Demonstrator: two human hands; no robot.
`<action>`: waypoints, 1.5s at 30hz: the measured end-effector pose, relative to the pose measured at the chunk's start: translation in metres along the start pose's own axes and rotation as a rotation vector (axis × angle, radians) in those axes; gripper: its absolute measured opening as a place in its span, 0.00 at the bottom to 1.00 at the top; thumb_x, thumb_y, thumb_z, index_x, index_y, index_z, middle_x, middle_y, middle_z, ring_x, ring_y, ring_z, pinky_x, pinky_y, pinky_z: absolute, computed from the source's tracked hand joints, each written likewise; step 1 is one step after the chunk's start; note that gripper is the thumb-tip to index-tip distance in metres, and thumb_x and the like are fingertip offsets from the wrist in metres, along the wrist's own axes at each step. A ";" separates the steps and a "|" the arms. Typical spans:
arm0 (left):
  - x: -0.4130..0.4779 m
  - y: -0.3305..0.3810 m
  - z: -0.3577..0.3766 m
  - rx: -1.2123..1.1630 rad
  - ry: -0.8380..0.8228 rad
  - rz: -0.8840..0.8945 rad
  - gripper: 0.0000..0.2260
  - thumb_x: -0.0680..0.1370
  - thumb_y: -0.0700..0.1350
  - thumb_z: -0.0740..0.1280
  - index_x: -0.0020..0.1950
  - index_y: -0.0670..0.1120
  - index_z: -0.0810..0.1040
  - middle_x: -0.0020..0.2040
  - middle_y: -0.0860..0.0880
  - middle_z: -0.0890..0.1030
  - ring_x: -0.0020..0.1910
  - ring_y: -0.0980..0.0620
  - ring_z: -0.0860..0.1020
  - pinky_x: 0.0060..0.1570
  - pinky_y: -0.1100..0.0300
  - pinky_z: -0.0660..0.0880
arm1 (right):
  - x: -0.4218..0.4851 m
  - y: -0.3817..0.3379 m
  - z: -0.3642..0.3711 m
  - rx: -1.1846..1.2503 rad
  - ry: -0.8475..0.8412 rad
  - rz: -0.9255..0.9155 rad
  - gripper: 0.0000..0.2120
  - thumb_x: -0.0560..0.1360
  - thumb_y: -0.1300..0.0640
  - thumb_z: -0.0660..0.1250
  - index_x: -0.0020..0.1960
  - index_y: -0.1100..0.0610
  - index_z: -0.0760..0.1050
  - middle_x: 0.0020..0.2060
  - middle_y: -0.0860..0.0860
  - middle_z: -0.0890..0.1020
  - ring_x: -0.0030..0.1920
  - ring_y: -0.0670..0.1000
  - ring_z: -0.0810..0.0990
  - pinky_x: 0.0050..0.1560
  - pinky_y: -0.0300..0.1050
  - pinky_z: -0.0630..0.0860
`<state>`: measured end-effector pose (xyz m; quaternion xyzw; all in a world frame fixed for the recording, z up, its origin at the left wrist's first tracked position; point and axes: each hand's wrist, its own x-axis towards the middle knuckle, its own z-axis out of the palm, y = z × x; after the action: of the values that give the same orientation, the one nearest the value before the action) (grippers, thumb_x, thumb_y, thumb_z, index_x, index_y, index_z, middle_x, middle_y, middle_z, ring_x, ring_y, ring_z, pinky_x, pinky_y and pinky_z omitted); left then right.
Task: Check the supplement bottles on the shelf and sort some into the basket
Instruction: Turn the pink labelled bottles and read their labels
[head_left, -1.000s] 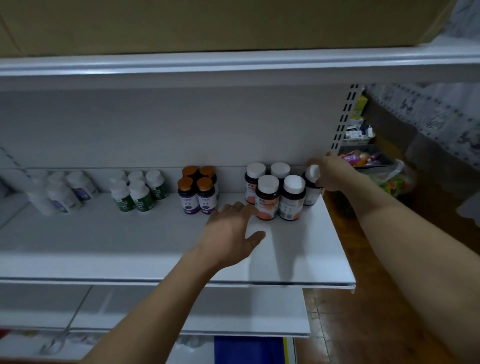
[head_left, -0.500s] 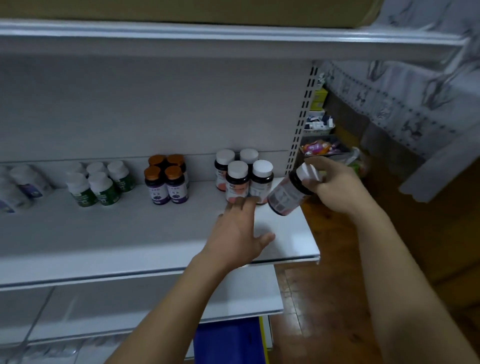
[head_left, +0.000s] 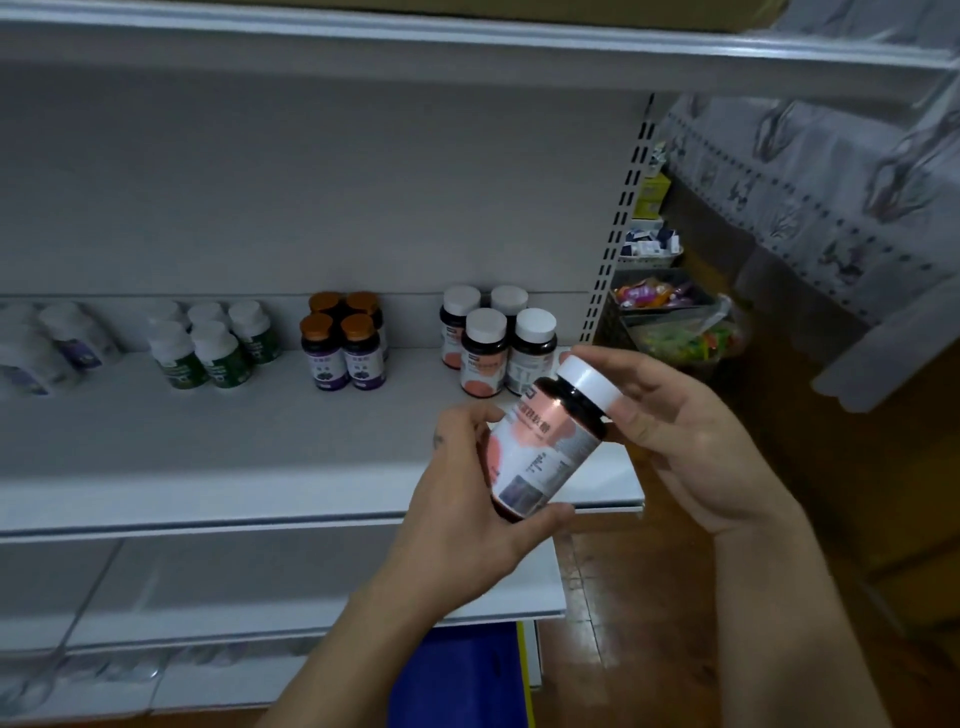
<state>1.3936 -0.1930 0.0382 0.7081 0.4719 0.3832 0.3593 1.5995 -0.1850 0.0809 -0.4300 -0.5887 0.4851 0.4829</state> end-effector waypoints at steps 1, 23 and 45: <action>-0.002 -0.002 0.001 0.001 0.026 -0.004 0.35 0.64 0.54 0.80 0.59 0.61 0.60 0.53 0.63 0.68 0.50 0.63 0.75 0.45 0.65 0.78 | 0.002 0.001 0.003 0.026 0.006 0.002 0.20 0.73 0.58 0.66 0.65 0.55 0.75 0.60 0.52 0.80 0.62 0.53 0.79 0.55 0.48 0.78; -0.006 0.011 0.014 0.031 0.025 0.122 0.43 0.52 0.69 0.76 0.58 0.73 0.54 0.59 0.66 0.63 0.57 0.64 0.71 0.50 0.62 0.79 | 0.005 -0.003 0.005 0.221 0.047 -0.037 0.18 0.70 0.47 0.72 0.58 0.51 0.80 0.59 0.54 0.81 0.58 0.56 0.79 0.52 0.43 0.78; -0.006 0.003 0.025 0.069 0.042 0.043 0.43 0.57 0.62 0.80 0.60 0.68 0.53 0.58 0.65 0.64 0.56 0.60 0.73 0.50 0.67 0.76 | 0.009 0.003 0.005 0.158 0.093 0.010 0.14 0.73 0.58 0.63 0.57 0.54 0.79 0.57 0.54 0.82 0.57 0.57 0.79 0.51 0.46 0.75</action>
<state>1.4156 -0.2039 0.0285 0.7219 0.4770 0.3892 0.3161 1.5932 -0.1767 0.0788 -0.4155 -0.5233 0.5123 0.5395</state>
